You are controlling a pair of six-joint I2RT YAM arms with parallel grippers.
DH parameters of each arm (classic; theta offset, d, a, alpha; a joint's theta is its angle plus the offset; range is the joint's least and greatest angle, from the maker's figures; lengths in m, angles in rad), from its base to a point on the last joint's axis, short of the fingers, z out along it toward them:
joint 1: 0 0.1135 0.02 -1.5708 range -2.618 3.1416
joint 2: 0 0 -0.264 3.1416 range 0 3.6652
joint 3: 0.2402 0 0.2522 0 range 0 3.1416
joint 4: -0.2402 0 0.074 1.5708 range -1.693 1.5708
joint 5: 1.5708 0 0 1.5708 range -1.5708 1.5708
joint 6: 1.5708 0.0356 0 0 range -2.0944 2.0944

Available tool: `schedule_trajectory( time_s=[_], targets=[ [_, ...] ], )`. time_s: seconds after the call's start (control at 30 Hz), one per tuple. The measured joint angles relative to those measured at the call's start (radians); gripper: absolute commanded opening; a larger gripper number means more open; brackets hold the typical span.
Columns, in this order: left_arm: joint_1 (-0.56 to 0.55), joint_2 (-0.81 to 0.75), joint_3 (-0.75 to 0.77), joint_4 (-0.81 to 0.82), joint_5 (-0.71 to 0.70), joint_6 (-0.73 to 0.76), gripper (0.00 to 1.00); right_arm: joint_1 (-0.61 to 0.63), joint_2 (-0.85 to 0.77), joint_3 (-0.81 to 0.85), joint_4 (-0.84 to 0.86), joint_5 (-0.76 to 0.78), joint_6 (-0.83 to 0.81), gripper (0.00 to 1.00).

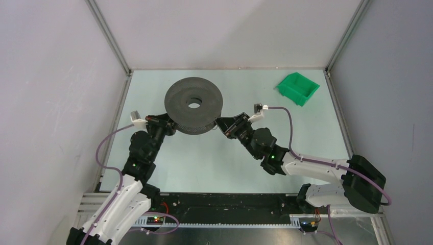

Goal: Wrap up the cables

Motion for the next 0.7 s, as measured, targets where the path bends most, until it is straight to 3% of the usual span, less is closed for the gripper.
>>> schedule_trajectory(
  time_s=[0.13,0.37,0.7],
  targets=[
    [0.0,0.0,0.0,0.004,0.003,0.0,0.0,0.005,-0.001,-0.002,-0.004,0.0,-0.018,0.01],
    [0.0,0.006,0.0,0.016,0.011,0.0,0.0,0.052,0.01,0.006,0.014,0.034,-0.061,0.0],
    [0.0,0.034,0.009,0.017,0.015,-0.001,0.0,0.1,0.161,0.162,0.007,0.185,-0.108,0.0]
  ],
)
